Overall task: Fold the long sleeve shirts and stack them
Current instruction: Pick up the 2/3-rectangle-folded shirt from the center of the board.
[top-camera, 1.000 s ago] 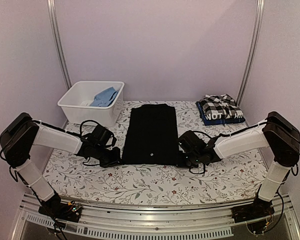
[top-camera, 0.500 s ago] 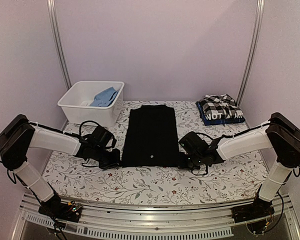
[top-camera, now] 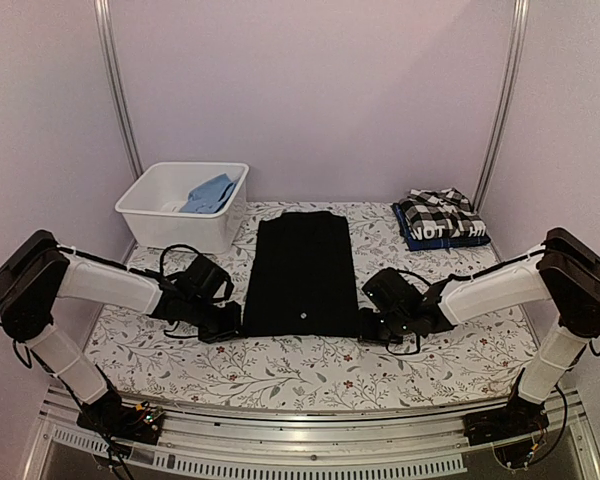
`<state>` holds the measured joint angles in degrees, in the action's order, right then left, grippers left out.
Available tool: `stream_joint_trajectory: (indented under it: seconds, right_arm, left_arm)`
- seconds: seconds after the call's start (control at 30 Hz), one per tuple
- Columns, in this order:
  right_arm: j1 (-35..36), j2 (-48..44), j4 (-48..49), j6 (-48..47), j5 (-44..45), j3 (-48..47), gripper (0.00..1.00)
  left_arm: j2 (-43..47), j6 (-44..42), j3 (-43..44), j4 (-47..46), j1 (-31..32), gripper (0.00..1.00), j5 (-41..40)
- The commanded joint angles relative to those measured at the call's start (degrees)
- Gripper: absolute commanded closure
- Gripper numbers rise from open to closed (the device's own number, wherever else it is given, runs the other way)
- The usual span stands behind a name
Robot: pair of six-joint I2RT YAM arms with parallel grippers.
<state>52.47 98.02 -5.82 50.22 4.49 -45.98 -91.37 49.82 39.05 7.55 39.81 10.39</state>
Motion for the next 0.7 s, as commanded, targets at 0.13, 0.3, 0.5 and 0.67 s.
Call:
stream_joint_trajectory:
  seconds: [0.13,0.3,0.5,0.67]
  right_arm:
    - [1.46,-0.7,-9.73,2.92,-3.88,7.22,1.0]
    - [2.03,-8.23,-11.4,3.72,-3.83,8.54,1.0]
    - [5.46,-17.05,-15.05,5.42,-3.09,8.98,1.0]
    - [8.77,-24.95,-21.66,8.04,-0.42,7.63,1.0]
  left_arm:
    - [5.5,1.71,-3.11,0.99,2.11,1.0,-1.1]
    - [10.82,3.28,-4.95,2.76,4.03,1.0,-2.29]
    - [19.62,6.78,-6.36,7.42,9.92,1.0,-5.53]
    - [27.95,10.93,-6.37,13.18,15.94,1.0,-9.31]
